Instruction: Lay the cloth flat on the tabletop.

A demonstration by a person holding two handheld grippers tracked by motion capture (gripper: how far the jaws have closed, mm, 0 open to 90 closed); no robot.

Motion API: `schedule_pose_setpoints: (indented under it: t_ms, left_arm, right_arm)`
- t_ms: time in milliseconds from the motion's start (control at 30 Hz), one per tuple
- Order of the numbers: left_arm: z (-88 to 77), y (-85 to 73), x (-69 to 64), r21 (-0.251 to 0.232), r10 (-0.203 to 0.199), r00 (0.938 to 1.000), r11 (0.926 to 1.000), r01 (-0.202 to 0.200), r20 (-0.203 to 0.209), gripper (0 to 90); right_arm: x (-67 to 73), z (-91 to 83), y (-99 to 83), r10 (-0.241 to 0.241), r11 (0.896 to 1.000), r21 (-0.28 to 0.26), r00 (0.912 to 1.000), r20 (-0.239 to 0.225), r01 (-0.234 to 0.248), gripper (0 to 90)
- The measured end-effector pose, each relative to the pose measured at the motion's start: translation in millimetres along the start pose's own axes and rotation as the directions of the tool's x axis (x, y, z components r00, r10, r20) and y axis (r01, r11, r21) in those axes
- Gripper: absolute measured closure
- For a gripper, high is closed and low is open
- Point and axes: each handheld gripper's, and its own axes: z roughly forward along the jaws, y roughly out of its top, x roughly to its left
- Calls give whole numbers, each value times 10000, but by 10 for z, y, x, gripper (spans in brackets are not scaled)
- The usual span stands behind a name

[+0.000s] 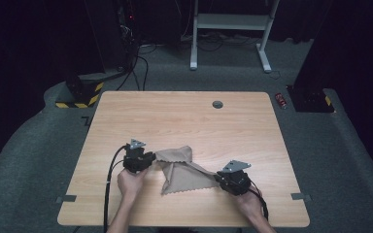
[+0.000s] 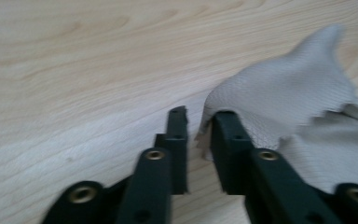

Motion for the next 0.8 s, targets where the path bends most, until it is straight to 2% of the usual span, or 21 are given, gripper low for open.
schedule_pose_setpoints:
  t_ms: [100, 133, 233, 267, 300, 333, 400, 433, 500, 533, 567, 633, 800]
  left_arm:
    - [-99, 35, -100, -624, 472, 9989, 9970, -468, 59, 586]
    - [-166, 63, -171, -1065, 711, 9975, 9918, -706, 6, 530]
    - [-206, 93, -220, -1288, 867, 9962, 9880, -856, 32, 501]
    - [-204, 111, -261, -1327, 991, 9948, 9866, -951, 238, 497]
    - [-204, 111, -261, -1327, 991, 9948, 9866, -951, 238, 493]
    - [-167, 115, -313, -1155, 1284, 9909, 9857, -1230, 412, 492]
    - [-106, 107, -372, -979, 1593, 9851, 9834, -1526, 650, 487]
    - [-106, 107, -372, -979, 1593, 9851, 9834, -1526, 650, 480]
    - [-24, 94, -440, -698, 1795, 9795, 9824, -1735, 910, 469]
    - [62, 80, -514, -458, 2003, 9750, 9794, -1967, 959, 449]
    - [62, 80, -514, -458, 2003, 9750, 9794, -1967, 959, 432]
    - [180, 64, -623, -312, 2316, 9685, 9728, -2297, 915, 400]
    - [301, 51, -712, -100, 2383, 9649, 9710, -2387, 1099, 373]
  right_arm:
    - [60, 20, 114, -158, 9997, -204, 9996, -235, 153, 699]
    - [103, 63, 197, -300, 9992, -264, 9989, -364, 291, 680]
    - [142, 127, 270, -377, 9990, -255, 9982, -461, 366, 668]
    - [176, 219, 336, -448, 9990, -94, 9977, -515, 443, 661]
    - [176, 219, 336, -448, 9990, -94, 9977, -515, 443, 661]
    - [198, 285, 369, -496, 9988, 35, 9972, -552, 498, 660]
    - [215, 351, 394, -564, 9982, 189, 9970, -526, 575, 663]
    - [215, 351, 394, -564, 9982, 189, 9970, -526, 575, 663]
    - [220, 406, 408, -608, 9975, 323, 9971, -459, 623, 687]
    - [214, 432, 416, -605, 9972, 404, 9971, -455, 624, 723]
    - [214, 432, 416, -605, 9972, 404, 9971, -455, 624, 723]
    - [206, 447, 423, -587, 9973, 428, 9974, -412, 604, 764]
    - [202, 453, 423, -515, 9974, 477, 9979, -395, 533, 816]
